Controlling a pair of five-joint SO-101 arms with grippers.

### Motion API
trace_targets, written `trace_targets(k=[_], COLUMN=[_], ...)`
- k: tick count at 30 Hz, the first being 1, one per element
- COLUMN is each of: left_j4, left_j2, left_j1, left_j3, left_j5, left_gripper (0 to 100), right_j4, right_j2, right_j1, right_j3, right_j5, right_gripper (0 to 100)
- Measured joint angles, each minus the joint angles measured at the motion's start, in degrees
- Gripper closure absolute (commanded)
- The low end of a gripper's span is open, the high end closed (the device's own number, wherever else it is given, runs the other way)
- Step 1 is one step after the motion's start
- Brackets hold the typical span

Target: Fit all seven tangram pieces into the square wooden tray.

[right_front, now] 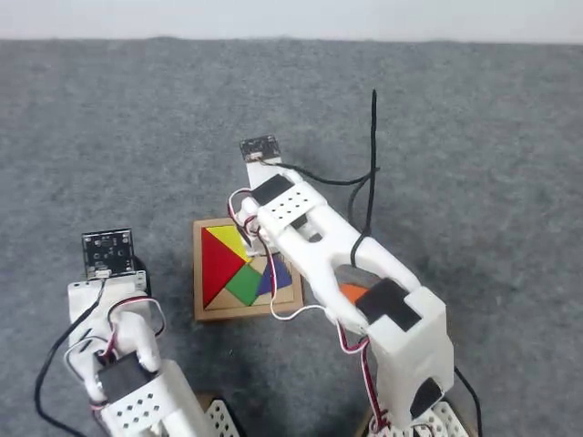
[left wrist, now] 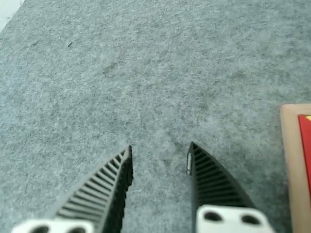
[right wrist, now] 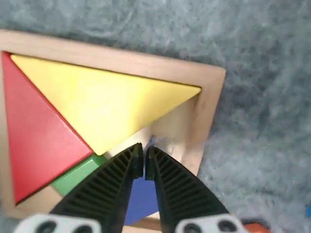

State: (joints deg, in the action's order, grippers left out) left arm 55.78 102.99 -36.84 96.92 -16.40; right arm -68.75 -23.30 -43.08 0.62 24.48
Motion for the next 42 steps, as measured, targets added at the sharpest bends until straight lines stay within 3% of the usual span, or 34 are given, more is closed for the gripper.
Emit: trace_targets(k=[13,21,28,34,42], left_j4=[0.00,0.00,0.00,0.00,0.00], left_j2=[0.00,0.00,0.00,0.00,0.00], left_j1=[0.00,0.00,0.00,0.00,0.00], left_j3=[0.00,0.00,0.00,0.00,0.00], left_j5=[0.00,0.00,0.00,0.00,0.00], left_gripper=[82,82,82,82,82], right_j4=[-5.01,-15.65,-18.73,-22.07,-19.34], right_j2=[-0.88,-1.93,-1.41,9.32,27.69], right_j1=[0.26,0.26,0.26,1.49,3.34], right_j3=[0.88,5.80,5.98,2.90,-18.29], right_j5=[0.00,0.00,-6.77,-12.84,-19.43], right_gripper=[99.1,99.1,99.0,98.9,92.5])
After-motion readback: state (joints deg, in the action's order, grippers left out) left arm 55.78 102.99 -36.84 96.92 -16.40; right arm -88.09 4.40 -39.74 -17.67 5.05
